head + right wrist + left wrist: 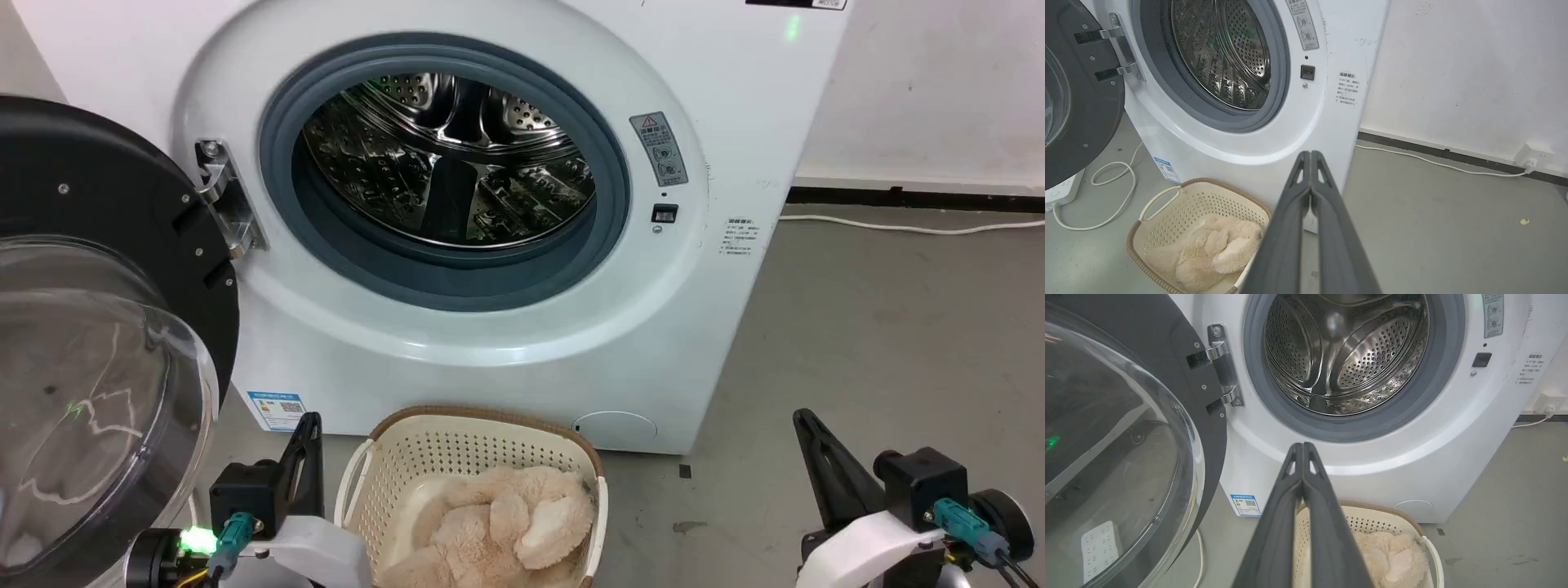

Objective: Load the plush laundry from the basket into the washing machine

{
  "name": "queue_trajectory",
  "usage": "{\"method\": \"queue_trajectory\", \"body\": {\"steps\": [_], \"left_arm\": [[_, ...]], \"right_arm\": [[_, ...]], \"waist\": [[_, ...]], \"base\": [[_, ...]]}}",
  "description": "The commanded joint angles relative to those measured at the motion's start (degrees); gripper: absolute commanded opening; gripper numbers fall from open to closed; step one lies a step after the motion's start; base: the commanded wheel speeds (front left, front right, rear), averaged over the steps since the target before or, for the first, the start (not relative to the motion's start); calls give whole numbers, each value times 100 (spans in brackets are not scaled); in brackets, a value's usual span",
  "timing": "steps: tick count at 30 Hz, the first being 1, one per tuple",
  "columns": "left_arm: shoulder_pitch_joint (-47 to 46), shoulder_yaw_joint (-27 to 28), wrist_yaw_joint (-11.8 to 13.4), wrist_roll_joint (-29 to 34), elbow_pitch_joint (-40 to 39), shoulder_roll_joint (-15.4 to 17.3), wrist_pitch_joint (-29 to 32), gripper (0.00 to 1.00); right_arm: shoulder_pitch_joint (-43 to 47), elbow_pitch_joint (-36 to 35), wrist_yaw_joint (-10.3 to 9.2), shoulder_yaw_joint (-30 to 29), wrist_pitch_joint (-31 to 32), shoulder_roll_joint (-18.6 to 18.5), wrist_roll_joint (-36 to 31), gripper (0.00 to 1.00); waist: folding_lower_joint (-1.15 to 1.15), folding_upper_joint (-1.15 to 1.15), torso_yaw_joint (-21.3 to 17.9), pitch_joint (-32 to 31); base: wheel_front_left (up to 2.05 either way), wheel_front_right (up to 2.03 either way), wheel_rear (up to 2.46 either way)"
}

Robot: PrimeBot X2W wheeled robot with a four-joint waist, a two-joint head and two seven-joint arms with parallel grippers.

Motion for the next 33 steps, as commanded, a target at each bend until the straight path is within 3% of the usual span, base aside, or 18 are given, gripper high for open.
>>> {"method": "queue_trajectory", "body": {"steps": [1,33], "left_arm": [[-82,12,-32,8,-24,-1,2,0],[-82,12,-32,8,-24,-1,2,0]], "right_arm": [[-68,-25,5,1,2,-11,-43,0],[-68,-25,5,1,2,-11,-43,0]], "waist": [[0,0,0,0],[0,0,0,0]], "base": [[0,0,0],[0,0,0]]}}
